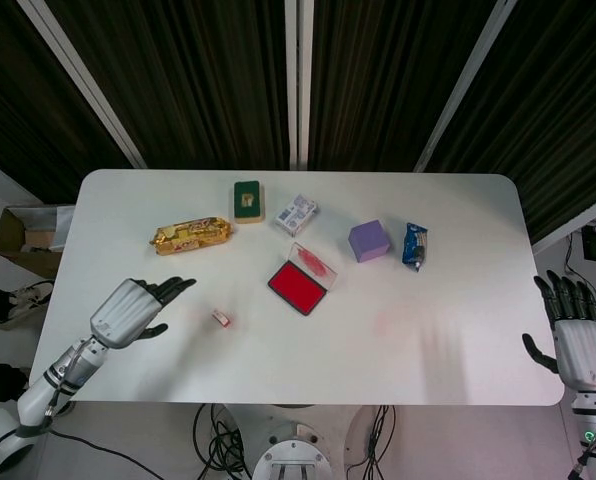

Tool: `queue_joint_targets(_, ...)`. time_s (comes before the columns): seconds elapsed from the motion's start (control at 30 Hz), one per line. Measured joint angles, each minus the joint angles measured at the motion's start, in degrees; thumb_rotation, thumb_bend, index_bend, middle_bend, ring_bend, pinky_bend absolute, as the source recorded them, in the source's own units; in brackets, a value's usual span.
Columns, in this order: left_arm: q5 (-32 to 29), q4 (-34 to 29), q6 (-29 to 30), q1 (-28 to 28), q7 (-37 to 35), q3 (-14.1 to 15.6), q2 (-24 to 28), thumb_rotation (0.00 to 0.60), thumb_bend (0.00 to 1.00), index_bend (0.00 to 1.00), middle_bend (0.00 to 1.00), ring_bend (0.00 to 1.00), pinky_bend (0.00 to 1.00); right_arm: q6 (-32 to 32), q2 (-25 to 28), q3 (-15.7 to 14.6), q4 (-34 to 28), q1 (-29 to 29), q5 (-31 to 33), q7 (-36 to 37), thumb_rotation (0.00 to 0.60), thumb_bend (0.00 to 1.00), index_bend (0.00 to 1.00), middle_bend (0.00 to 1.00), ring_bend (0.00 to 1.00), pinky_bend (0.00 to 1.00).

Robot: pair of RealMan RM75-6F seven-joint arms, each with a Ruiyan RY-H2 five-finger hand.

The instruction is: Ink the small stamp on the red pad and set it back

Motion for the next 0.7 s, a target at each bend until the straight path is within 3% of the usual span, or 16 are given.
queue_joint_targets(0.3, 1.1, 6.4, -8.5, -6.8, -1.0, 1.7, -6.0, 0.6, 0.03, 0.18, 0.27, 0.86, 0.91, 0.4, 0.8, -0.2, -0.5, -0.6, 0.6, -0.3, 0.6, 0.22, 0.0, 0.0, 0.0, 0.0)
queue_joint_targets(0.7, 0.8, 14.2, -7.7, -9.0, -3.3, 3.8, -12.9, 0.6, 0.06, 0.2, 0.27, 0.86, 0.91, -0.7, 3.3, -0.7, -2.0, -0.5, 0.0, 0.9, 0.6, 0.27, 0.0, 0.0, 0.0, 0.0)
